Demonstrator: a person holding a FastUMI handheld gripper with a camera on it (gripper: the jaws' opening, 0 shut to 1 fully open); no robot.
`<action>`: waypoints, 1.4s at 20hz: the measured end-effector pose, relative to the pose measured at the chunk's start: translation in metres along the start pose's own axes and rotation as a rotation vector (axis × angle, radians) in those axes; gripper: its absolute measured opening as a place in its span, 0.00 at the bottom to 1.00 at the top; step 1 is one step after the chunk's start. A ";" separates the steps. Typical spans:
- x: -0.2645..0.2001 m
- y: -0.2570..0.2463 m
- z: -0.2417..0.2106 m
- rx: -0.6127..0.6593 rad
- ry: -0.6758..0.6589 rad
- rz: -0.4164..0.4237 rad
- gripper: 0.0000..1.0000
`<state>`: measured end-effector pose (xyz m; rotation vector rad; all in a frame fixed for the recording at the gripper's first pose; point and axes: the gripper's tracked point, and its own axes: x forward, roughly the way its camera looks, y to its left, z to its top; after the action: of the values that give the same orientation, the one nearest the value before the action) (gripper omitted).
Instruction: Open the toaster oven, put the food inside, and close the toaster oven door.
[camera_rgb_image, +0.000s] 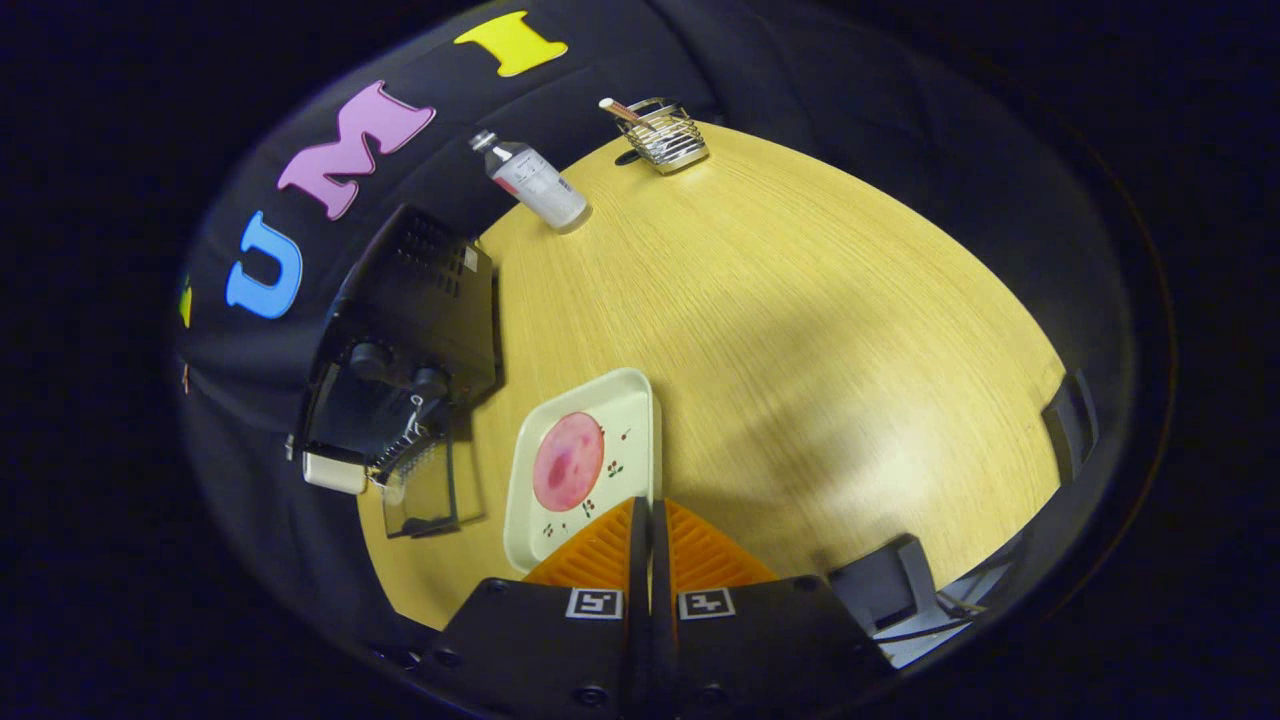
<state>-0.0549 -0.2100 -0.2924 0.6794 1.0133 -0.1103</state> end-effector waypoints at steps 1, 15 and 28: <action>-0.003 0.001 0.000 0.000 -0.012 0.005 0.06; 0.006 -0.022 -0.044 0.031 0.041 -0.065 0.06; 0.025 -0.022 -0.069 -0.193 0.118 -0.319 0.16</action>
<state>-0.1015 -0.1820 -0.3468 0.3474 1.2236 -0.2494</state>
